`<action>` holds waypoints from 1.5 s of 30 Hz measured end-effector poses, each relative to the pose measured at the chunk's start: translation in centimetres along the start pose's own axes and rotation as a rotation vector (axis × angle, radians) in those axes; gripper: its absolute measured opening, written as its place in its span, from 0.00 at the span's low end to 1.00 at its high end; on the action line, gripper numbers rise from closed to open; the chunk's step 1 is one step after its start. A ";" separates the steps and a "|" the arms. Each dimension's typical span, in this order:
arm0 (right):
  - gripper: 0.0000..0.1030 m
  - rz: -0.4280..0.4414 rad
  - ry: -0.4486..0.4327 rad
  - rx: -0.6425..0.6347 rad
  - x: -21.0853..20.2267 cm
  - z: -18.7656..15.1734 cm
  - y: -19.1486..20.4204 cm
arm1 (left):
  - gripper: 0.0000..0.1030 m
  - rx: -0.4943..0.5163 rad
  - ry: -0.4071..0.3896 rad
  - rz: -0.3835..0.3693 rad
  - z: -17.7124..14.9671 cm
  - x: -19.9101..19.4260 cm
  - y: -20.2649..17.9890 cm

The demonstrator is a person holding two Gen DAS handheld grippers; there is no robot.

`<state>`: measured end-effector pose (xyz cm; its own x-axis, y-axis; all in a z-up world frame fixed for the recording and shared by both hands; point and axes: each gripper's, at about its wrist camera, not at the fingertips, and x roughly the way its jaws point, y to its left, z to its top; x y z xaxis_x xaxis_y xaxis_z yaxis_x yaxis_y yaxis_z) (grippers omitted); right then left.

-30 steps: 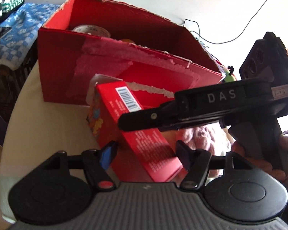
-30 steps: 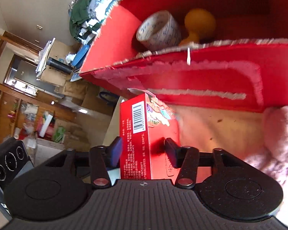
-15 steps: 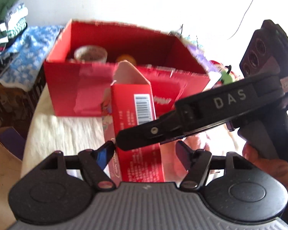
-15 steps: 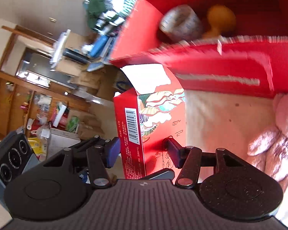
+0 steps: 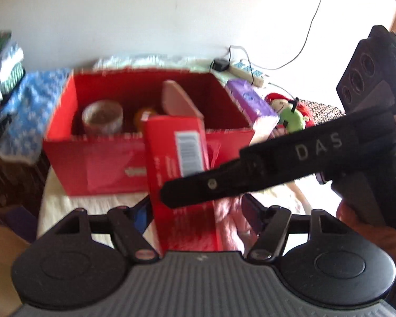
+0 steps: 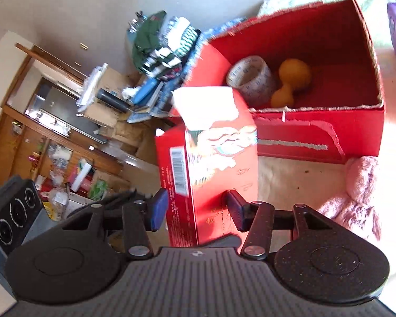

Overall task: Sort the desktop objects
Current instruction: 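Grasp the red gift box with the right gripper and lift it, then lower the red gift box into the red box and open the right gripper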

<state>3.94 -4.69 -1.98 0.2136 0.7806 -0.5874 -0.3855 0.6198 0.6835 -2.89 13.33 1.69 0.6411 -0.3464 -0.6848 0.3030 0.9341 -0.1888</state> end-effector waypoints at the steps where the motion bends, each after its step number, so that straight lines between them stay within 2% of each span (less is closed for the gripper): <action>1: 0.51 0.010 -0.017 -0.006 -0.7 0.2 0.3 | 0.67 0.013 -0.018 -0.003 0.6 -0.5 -0.4; 4: 0.51 0.015 -0.087 -0.021 -2.4 1.0 0.7 | 0.67 0.043 -0.055 -0.020 2.6 -0.9 -1.1; 11: 0.52 -0.022 -0.224 -0.049 -3.5 5.3 0.2 | 0.67 0.115 -0.084 -0.027 9.3 1.9 -1.4; 15: 0.52 -0.070 -0.281 -0.037 -2.5 8.6 -1.2 | 0.66 0.148 -0.074 -0.030 13.2 5.2 -0.4; 18: 0.53 -0.109 -0.299 -0.009 -1.3 10.6 -2.6 | 0.67 0.142 -0.030 -0.053 15.1 8.5 1.0; 24: 0.54 -0.182 -0.218 0.137 2.3 11.8 -6.5 | 0.66 0.126 0.116 -0.114 14.2 13.1 3.2; 31: 0.56 -0.254 -0.117 0.318 5.2 12.0 -9.0 | 0.66 0.155 0.257 -0.136 13.5 17.4 4.7; 38: 0.53 -0.382 -0.018 0.327 8.7 12.5 -8.5 | 0.66 0.158 0.404 -0.161 13.1 21.7 6.6; 45: 0.57 -0.414 0.042 0.433 11.0 13.7 -10.1 | 0.64 0.077 0.494 -0.181 13.1 23.8 9.2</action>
<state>22.51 -1.21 -9.38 0.2288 0.4686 -0.8532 0.1252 0.8551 0.5032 24.39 12.52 -7.17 0.1706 -0.4019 -0.8996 0.4409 0.8476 -0.2951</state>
